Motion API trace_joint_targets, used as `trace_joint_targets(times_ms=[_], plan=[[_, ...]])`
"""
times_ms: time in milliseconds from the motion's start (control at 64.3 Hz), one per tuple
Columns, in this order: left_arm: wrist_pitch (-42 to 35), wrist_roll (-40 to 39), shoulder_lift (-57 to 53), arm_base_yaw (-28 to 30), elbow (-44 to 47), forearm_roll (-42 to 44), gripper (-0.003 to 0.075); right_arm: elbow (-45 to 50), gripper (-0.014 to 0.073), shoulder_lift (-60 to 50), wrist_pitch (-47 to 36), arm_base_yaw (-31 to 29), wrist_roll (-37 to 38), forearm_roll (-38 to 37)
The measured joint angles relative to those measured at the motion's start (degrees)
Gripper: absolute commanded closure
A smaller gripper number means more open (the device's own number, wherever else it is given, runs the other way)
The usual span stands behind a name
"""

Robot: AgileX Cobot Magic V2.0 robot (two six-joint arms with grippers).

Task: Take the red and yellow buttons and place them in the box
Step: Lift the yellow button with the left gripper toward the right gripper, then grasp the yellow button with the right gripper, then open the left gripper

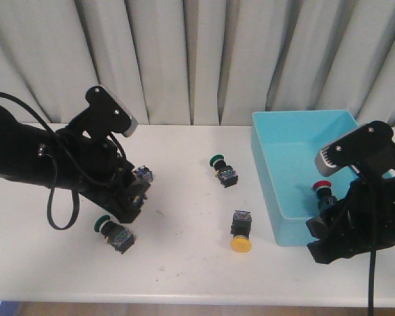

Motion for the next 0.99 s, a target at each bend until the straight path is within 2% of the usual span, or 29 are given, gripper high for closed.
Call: trace_joint_targets(times_ms=[124, 249, 404, 637, 762, 995], plan=[[4.0, 20.7, 0.4, 0.0, 0.2, -17.3, 0.0584, 0.0, 0.0183, 0.0, 0.5, 0.0, -4.4, 3.6], [10.5, 36.6, 1.6, 0.0, 0.2, -31.8, 0.0584, 0.0, 0.0142, 0.0, 0.7, 0.0, -12.9, 10.4], [17.5, 50.2, 2.7, 0.0, 0.2, -40.6, 0.0584, 0.0, 0.0082, 0.0, 1.4, 0.0, -27.8, 20.3], [26.7, 61.1, 2.7, 0.0, 0.2, -44.6, 0.0584, 0.0, 0.0066, 0.1, 3.0, 0.0, -57.0, 36.1], [29.9, 64.5, 2.7, 0.0, 0.2, -46.5, 0.0584, 0.0, 0.0066, 1.8, 4.6, 0.0, -65.5, 42.6], [31.4, 66.8, 2.7, 0.0, 0.2, -47.7, 0.0584, 0.0, 0.0066, 6.5, 4.7, 2.1, -76.0, 48.3]])
